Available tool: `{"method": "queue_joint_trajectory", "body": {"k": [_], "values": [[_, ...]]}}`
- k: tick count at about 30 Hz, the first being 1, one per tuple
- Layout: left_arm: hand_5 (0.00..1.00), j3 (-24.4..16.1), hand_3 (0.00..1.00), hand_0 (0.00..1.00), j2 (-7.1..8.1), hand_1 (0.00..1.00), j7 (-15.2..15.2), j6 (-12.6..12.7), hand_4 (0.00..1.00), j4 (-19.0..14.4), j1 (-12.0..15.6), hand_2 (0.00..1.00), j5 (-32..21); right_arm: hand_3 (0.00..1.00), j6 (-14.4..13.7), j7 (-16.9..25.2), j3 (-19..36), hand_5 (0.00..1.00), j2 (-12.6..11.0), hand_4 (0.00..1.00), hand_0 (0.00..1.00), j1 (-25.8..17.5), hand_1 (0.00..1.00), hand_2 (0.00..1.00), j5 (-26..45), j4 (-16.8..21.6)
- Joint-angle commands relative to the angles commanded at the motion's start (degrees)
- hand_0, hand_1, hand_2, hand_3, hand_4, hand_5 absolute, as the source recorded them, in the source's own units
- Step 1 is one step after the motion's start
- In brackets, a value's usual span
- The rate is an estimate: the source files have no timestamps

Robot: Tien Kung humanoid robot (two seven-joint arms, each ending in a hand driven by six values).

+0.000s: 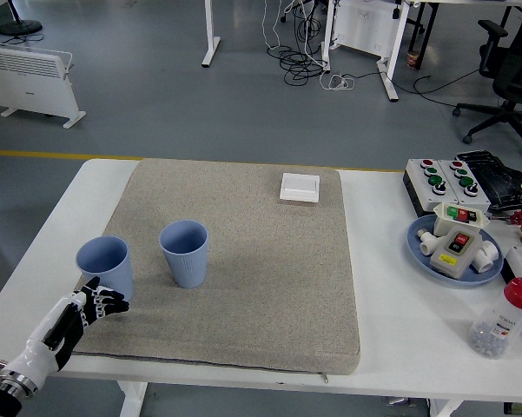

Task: Push cup pick cup insert cup

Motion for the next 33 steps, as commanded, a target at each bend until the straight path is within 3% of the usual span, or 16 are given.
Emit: {"method": "queue_joint_trajectory", "body": {"k": [17, 33], "values": [[0.998, 1.5, 0.510, 0.755, 0.09, 0.595, -2.3, 0.2, 0.600, 5.5, -4.1, 0.535, 2.0, 0.574, 0.0, 0.0, 0.0, 0.471, 0.1, 0.120, 0.723, -0.1, 0.649, 0.642, 0.0, 0.0], [0.998, 3.9, 0.512, 0.766, 1.42, 0.597, -3.5, 0.4, 0.594, 9.8, -8.9, 0.537, 3.5, 0.573, 0.0, 0.0, -0.2, 0.470, 0.2, 0.118, 0.723, -0.1, 0.649, 0.643, 0.0, 0.0]]}}
